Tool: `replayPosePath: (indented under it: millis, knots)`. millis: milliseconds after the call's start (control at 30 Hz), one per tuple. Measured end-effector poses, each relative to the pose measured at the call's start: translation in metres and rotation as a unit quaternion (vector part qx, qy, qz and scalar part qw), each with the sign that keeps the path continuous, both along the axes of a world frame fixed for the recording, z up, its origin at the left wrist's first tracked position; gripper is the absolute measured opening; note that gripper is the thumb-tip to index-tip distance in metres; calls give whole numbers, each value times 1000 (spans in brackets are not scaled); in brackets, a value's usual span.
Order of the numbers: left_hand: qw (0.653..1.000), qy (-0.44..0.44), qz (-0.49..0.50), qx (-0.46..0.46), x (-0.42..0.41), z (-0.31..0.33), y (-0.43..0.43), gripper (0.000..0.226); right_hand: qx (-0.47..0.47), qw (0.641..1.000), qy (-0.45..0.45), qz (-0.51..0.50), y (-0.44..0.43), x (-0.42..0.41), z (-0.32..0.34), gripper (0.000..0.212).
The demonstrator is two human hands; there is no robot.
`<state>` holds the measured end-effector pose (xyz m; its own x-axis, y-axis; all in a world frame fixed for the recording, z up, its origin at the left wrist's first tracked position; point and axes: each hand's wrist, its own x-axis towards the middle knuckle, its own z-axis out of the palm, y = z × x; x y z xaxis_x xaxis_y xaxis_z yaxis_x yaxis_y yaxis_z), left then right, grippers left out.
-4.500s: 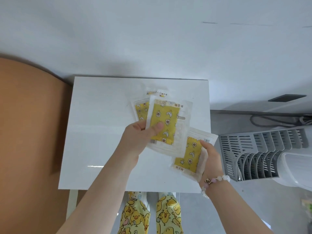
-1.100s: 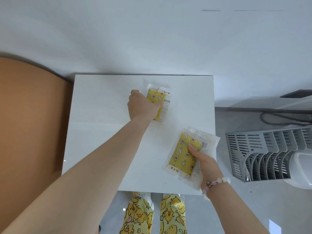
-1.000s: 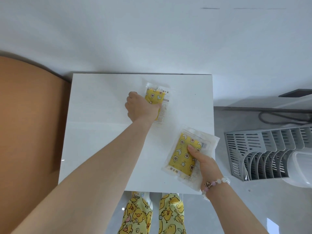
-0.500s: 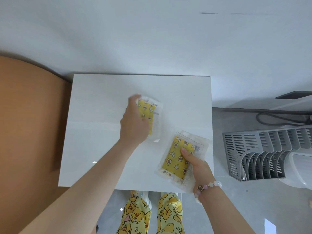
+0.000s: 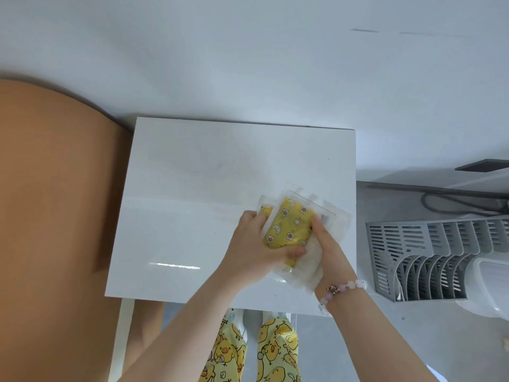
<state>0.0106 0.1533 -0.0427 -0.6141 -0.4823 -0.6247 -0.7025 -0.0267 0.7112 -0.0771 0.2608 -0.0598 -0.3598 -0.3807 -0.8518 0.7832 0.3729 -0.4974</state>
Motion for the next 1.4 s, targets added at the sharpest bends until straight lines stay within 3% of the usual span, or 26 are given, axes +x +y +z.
replayPosePath:
  millis: [67,200,333,467,533,667,767,833,933,1067,1233,1400]
  knots:
    - [1000,19,24,-7,6,-1,-3,38,-5,999,-26,-24,3,1,-3,100]
    - [995,21,96,-4,17,-1,-6,23,-25,997,-40,-59,4,8,-6,58]
    - [980,34,196,26,26,-9,-7,6,0,997,-42,-63,0,12,-5,45]
    - [971,34,235,36,40,-9,-9,8,33,999,2,-15,-4,11,9,15]
    - [962,40,266,48,45,4,-12,14,58,998,18,7,-5,9,21,16]
    - [943,-2,306,131,66,29,-20,56,95,994,38,30,-4,10,59,12]
    - [903,-43,360,230,94,50,-25,57,91,992,18,89,-10,15,94,14]
    - [867,-32,412,279,117,71,-28,38,78,986,-2,148,-18,19,114,21]
    - [849,-2,440,293,153,102,-26,13,65,969,-1,238,-36,31,149,12]
    - [828,39,498,256,200,138,-20,21,55,937,30,345,-75,56,190,17]
    - [795,66,571,194,262,180,-5,24,32,867,64,493,-119,121,224,28]
    - [718,105,673,145,328,224,24,20,-7,791,58,609,-142,216,253,39]
